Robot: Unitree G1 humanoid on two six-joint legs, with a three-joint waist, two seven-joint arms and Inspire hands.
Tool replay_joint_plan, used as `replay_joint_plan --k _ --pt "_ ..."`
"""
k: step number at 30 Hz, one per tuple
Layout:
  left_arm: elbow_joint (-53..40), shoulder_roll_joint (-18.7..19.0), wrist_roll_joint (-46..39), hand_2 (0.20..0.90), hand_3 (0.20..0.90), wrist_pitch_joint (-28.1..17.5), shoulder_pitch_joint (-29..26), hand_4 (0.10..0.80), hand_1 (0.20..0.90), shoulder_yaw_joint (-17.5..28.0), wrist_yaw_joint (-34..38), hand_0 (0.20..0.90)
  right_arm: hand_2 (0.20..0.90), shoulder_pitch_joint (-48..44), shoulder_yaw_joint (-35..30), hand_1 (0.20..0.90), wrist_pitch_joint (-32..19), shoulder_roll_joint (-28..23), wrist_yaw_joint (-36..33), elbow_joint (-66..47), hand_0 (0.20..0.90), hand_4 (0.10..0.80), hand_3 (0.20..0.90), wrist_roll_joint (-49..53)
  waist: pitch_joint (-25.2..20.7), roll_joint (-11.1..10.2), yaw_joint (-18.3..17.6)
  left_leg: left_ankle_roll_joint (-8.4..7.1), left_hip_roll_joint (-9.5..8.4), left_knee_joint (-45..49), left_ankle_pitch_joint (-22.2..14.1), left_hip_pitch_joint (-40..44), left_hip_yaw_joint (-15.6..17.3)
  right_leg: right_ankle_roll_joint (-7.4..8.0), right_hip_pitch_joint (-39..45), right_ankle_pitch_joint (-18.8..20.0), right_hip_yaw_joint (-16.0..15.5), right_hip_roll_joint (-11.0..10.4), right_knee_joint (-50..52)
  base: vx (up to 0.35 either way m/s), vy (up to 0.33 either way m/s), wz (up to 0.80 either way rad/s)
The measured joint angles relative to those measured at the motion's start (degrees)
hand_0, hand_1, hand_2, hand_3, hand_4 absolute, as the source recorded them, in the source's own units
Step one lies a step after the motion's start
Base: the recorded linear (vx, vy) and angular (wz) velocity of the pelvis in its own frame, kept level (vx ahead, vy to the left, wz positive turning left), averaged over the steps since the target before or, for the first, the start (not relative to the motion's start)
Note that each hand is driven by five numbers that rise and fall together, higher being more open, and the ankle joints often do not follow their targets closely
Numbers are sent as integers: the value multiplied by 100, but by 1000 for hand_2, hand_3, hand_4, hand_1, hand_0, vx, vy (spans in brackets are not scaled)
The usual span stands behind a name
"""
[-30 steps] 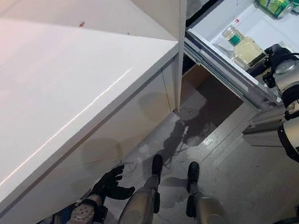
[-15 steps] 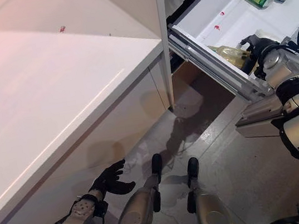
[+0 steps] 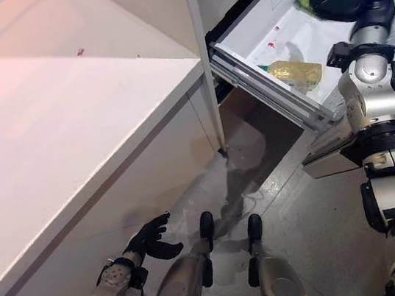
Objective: Put drinks into fridge and close the fridge
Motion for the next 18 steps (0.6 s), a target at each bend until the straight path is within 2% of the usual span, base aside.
replay_joint_plan --k 5,9,12,15,16,17,18 --pt "61 -121 46 900 900 3 36 800 900 -42 -1 900 900 444 -777 900 -605 0 -1036 80 900 800 900 30 -40 -21 -100 13 -3 2 -88 261 106 20 206 -17 135 -5 0 110 74 -14" --pt "119 -137 46 900 900 13 87 800 900 -42 -2 900 900 891 -1190 900 -761 25 -1294 341 900 800 900 525 -124 -18 -220 51 -58 77 -167 373 135 53 339 -39 195 -41 1 115 67 -7" --pt "141 -152 52 900 900 108 164 800 900 -43 -7 900 900 1232 -1401 900 -784 162 -1349 583 900 800 900 879 -138 -16 -325 77 -106 440 -400 450 178 93 515 -118 230 -99 99 67 77 -7" --pt "195 -162 134 900 900 181 202 800 900 -74 -6 900 900 1639 -1387 900 -791 335 -1347 623 900 800 900 955 -142 -15 -353 122 -158 1160 -752 264 168 109 255 -539 244 -165 943 -112 44 -2" --pt "184 -146 143 900 900 196 172 800 900 -79 4 900 900 1669 -1371 900 -803 373 -1345 632 900 800 900 955 -148 -27 -321 152 -204 1609 -924 -33 189 111 -175 -823 277 -238 1621 -247 40 -3" --pt "183 -141 143 900 900 196 146 800 900 -80 10 900 900 1669 -1362 900 -826 372 -1343 636 900 800 900 955 -151 -33 -308 161 -228 1774 -978 -168 194 119 -354 -922 299 -266 1870 -306 55 1" --pt "188 -139 141 900 900 197 10 800 900 -83 28 900 900 1662 -1316 900 -902 373 -1320 648 900 800 900 1003 -148 -58 -273 219 -345 2239 -1123 -558 207 145 -859 -1198 337 -378 2591 -188 40 4"
